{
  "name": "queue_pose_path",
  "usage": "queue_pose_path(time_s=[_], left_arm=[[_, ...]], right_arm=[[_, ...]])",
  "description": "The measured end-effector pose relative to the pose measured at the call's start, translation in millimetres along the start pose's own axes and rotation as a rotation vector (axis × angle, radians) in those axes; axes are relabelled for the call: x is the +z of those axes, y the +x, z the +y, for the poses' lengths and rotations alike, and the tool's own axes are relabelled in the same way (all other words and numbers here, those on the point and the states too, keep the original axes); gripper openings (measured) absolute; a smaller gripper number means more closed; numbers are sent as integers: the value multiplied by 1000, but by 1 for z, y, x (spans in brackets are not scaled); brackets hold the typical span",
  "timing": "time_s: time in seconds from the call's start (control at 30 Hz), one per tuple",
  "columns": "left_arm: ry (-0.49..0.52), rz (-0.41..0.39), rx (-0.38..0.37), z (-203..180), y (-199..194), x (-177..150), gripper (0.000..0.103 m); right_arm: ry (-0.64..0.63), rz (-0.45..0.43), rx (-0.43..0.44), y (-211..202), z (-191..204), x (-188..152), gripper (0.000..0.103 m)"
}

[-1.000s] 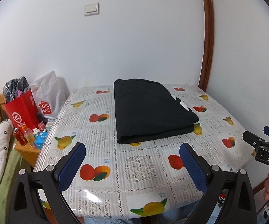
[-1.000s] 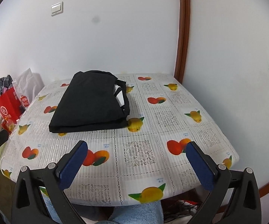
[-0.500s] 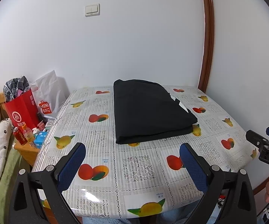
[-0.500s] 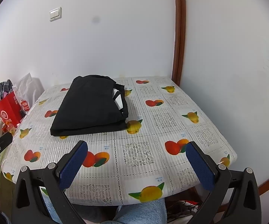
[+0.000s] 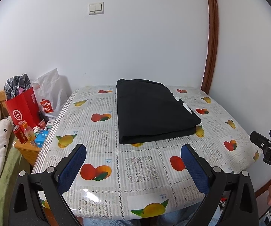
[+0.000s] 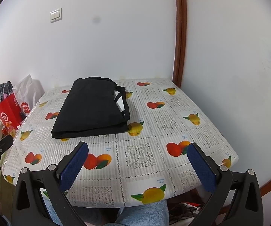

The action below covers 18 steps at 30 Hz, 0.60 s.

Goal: Fold large clothes

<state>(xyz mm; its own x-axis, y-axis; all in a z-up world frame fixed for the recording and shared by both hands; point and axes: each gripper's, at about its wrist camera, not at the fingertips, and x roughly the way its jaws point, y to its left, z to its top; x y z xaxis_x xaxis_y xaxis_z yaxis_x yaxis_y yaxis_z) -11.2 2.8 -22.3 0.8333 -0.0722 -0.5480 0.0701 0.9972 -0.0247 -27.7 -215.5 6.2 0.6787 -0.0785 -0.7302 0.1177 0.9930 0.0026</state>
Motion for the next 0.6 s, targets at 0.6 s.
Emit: queue_pose_path(time_s=[0.6], left_arm=[[5, 4, -4, 0, 1, 1, 101]], right_arm=[[-9, -6, 5, -1, 0, 0, 103]])
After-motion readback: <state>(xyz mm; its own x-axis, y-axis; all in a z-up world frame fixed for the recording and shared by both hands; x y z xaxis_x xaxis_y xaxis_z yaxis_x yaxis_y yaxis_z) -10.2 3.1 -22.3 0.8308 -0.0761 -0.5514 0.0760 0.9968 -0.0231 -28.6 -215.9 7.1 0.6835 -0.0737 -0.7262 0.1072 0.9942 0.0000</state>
